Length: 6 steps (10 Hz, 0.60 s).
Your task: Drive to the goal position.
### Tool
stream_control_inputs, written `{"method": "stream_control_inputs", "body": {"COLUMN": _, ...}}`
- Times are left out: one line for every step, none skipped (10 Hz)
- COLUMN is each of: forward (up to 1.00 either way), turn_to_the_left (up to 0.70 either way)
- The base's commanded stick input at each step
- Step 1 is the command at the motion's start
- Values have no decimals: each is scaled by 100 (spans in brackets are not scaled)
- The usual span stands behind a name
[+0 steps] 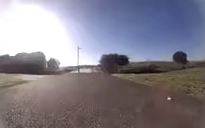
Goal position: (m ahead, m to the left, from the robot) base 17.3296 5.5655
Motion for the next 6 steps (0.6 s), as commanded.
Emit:
{"method": "stream_control_inputs", "body": {"forward": 70, "turn_to_the_left": 0}}
{"method": "stream_control_inputs", "body": {"forward": 70, "turn_to_the_left": 0}}
{"method": "stream_control_inputs", "body": {"forward": 70, "turn_to_the_left": 0}}
{"method": "stream_control_inputs", "body": {"forward": 70, "turn_to_the_left": 0}}
{"method": "stream_control_inputs", "body": {"forward": 70, "turn_to_the_left": 0}}
{"method": "stream_control_inputs", "body": {"forward": 70, "turn_to_the_left": 0}}
